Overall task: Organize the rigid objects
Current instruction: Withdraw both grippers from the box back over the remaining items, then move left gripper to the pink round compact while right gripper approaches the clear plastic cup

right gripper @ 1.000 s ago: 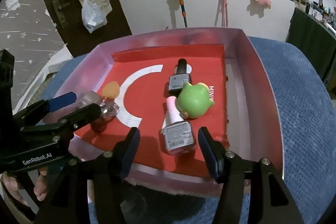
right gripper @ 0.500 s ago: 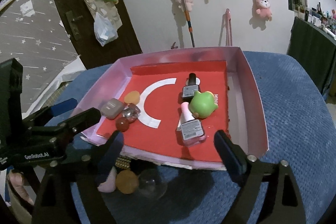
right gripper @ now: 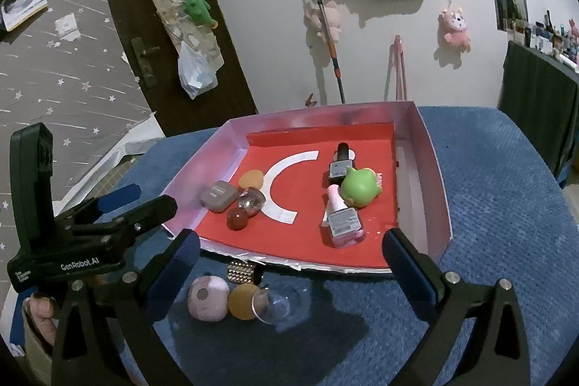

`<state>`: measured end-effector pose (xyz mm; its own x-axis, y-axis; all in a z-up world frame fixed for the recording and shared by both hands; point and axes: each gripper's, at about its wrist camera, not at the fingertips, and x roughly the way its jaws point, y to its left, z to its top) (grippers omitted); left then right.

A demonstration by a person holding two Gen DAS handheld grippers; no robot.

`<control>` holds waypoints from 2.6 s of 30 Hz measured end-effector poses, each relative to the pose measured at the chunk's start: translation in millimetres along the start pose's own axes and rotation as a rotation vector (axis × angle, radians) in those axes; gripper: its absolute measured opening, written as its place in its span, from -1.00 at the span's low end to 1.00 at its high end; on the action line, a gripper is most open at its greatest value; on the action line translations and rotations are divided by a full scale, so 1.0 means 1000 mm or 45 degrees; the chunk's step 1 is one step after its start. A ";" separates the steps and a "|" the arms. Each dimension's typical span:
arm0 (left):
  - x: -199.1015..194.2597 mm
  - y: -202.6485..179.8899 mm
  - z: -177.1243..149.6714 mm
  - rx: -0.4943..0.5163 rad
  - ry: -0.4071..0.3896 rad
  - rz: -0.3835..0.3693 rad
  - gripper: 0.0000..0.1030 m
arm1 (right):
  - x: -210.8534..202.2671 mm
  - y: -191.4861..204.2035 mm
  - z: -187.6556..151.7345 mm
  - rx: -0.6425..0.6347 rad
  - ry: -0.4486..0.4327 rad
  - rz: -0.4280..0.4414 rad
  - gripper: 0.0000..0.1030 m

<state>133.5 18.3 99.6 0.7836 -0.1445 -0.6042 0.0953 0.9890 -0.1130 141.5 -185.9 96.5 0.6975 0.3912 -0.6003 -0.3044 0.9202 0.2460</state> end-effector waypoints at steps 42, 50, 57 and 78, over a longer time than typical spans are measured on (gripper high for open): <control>-0.040 0.006 -0.082 -0.084 0.004 -0.029 1.00 | -0.042 0.047 -0.081 -0.171 -0.199 -0.250 1.00; -0.030 0.012 -0.094 -0.111 0.057 -0.031 1.00 | -0.029 0.043 -0.092 -0.156 -0.121 -0.239 1.00; -0.018 0.002 -0.097 -0.057 0.097 -0.012 1.00 | -0.014 0.026 -0.092 -0.054 -0.017 -0.174 0.85; 0.030 -0.020 -0.093 0.040 0.271 0.000 0.74 | 0.044 -0.017 -0.068 0.268 0.209 0.055 0.38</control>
<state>98.3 -9.1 10.1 0.6368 -0.1445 -0.7574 0.1170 0.9890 -0.0903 133.7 -184.5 14.2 0.5674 0.4386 -0.6970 -0.1777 0.8916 0.4164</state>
